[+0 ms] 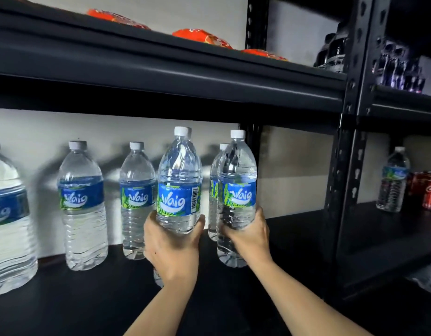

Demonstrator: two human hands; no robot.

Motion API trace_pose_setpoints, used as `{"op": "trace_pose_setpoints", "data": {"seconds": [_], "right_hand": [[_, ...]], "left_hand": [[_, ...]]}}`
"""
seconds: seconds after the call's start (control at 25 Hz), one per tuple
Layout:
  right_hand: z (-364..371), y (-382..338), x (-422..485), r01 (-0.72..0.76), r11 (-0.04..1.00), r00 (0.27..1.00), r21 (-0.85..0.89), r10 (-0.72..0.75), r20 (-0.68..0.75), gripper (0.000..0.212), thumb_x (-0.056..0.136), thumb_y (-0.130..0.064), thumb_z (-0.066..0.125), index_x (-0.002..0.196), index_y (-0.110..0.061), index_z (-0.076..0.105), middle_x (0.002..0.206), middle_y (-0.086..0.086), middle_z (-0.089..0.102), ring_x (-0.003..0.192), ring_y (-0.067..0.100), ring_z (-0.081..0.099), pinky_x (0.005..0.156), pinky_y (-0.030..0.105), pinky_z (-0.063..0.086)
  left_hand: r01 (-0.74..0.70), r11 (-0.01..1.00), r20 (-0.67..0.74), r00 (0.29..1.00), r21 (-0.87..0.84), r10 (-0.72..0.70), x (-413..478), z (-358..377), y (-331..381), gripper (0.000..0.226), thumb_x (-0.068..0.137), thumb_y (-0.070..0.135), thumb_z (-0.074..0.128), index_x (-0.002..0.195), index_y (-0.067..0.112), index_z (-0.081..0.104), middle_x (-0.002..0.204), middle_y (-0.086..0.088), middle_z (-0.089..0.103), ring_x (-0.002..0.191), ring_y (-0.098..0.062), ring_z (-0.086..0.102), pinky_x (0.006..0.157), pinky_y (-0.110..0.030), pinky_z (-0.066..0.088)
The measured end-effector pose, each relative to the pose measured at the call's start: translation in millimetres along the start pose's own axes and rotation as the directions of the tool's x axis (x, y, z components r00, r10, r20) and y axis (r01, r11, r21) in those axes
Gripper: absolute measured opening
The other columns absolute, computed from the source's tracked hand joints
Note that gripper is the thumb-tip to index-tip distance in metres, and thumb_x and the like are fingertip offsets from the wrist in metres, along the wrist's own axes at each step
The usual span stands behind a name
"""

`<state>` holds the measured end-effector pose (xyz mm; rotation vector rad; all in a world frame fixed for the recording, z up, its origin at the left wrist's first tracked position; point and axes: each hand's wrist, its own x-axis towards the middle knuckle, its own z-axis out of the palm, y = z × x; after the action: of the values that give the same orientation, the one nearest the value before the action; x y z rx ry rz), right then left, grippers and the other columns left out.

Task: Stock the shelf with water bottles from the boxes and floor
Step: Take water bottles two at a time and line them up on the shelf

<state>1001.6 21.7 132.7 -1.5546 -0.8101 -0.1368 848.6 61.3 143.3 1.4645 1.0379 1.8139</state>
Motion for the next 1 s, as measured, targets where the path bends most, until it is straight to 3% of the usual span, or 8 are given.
{"op": "trace_pose_setpoints", "data": {"seconds": [0.12,0.32,0.64,0.88,1.0], "right_hand": [[-4,22,2,-0.045,0.999,0.999,-0.011,0.045,0.009,0.084,0.046,-0.044,0.091,0.117,-0.025,0.050,0.110,-0.004,0.063,0.103,0.015,0.062,0.088,0.032,0.052],[-7,38,-6,-0.061,0.998,0.998,-0.005,0.061,0.029,0.079,0.051,-0.037,0.093,0.115,-0.028,0.049,0.110,-0.006,0.062,0.102,0.012,0.061,0.084,0.026,0.048],[-5,54,5,-0.223,0.972,0.956,-0.069,0.232,0.180,0.094,0.039,-0.064,0.085,0.122,-0.028,0.056,0.110,-0.011,0.068,0.101,0.009,0.066,0.091,0.033,0.054],[2,54,23,-0.272,0.959,0.924,-0.075,0.282,0.258,0.095,0.046,-0.055,0.087,0.128,-0.025,0.051,0.120,-0.007,0.065,0.110,0.013,0.063,0.096,0.029,0.049],[3,52,29,-0.270,0.960,0.918,-0.066,0.278,0.283,0.090,0.060,-0.043,0.090,0.133,-0.017,0.045,0.128,-0.007,0.056,0.118,0.014,0.055,0.095,0.023,0.040]], "left_hand": [[0.033,0.999,0.015,0.999,-0.030,-0.032,-3,5,-2,0.084,0.057,0.046,0.090,0.122,0.012,0.048,0.114,-0.004,0.059,0.112,-0.026,0.056,0.099,-0.046,0.044],[0.027,0.999,0.026,0.999,-0.040,-0.026,-5,5,-7,0.090,0.057,0.046,0.090,0.128,0.010,0.047,0.118,-0.005,0.058,0.116,-0.024,0.054,0.103,-0.044,0.042],[0.020,1.000,0.028,0.999,-0.017,-0.019,-5,7,-6,0.091,0.058,0.047,0.089,0.130,0.009,0.047,0.118,-0.006,0.057,0.117,-0.025,0.052,0.103,-0.042,0.041],[0.038,0.999,0.038,0.999,0.005,-0.038,-8,10,-10,0.093,0.058,0.048,0.089,0.131,0.010,0.046,0.120,-0.005,0.057,0.120,-0.025,0.050,0.105,-0.041,0.039],[0.035,0.999,0.033,0.999,0.021,-0.035,-7,13,-13,0.096,0.056,0.051,0.088,0.132,0.010,0.045,0.122,-0.007,0.057,0.121,-0.027,0.051,0.106,-0.045,0.039]]}}
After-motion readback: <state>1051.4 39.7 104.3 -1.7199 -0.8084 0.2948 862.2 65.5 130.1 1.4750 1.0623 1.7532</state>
